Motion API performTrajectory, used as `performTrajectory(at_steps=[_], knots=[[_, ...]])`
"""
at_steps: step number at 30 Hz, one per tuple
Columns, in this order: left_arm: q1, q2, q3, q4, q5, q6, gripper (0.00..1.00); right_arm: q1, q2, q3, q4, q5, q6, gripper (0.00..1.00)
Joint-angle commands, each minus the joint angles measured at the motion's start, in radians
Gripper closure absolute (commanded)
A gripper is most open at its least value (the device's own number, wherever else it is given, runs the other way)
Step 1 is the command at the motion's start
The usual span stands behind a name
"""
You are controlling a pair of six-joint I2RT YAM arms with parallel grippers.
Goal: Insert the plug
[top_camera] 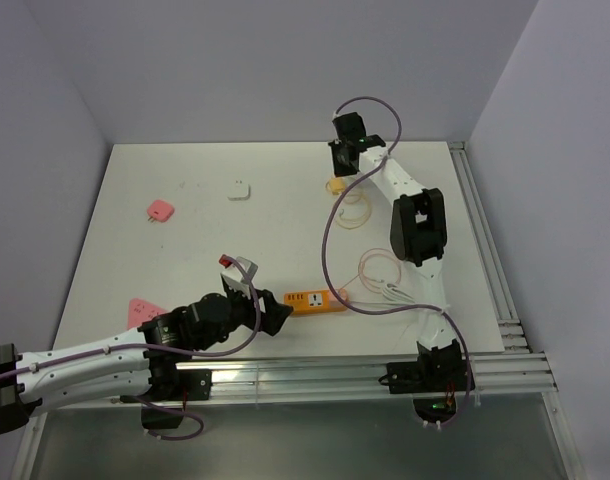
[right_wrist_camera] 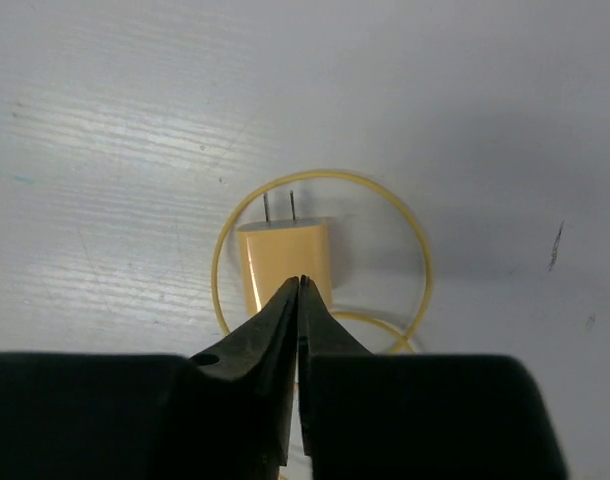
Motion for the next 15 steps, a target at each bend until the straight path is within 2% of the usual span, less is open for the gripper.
performTrajectory(at_steps=[1, 2, 5, 8, 15], knots=[[0.0, -0.017, 0.029, -0.003, -0.005, -0.025, 0.01, 0.003, -0.072, 0.071, 0.0, -0.008, 0.001, 0.83], [0.0, -0.017, 0.026, 0.004, -0.001, -0.029, 0.01, 0.004, -0.067, 0.067, -0.008, -0.008, 0.001, 0.63], [0.0, -0.014, 0.016, 0.023, 0.015, -0.043, 0.01, 0.003, -0.05, 0.035, -0.012, -0.006, 0.004, 0.49], [0.0, -0.013, 0.017, 0.024, 0.018, -0.045, 0.01, 0.001, -0.009, 0.057, -0.052, -0.015, 0.008, 0.42], [0.0, -0.005, 0.017, 0.041, 0.015, -0.032, 0.01, 0.001, 0.068, 0.07, -0.097, -0.038, 0.019, 0.4]])
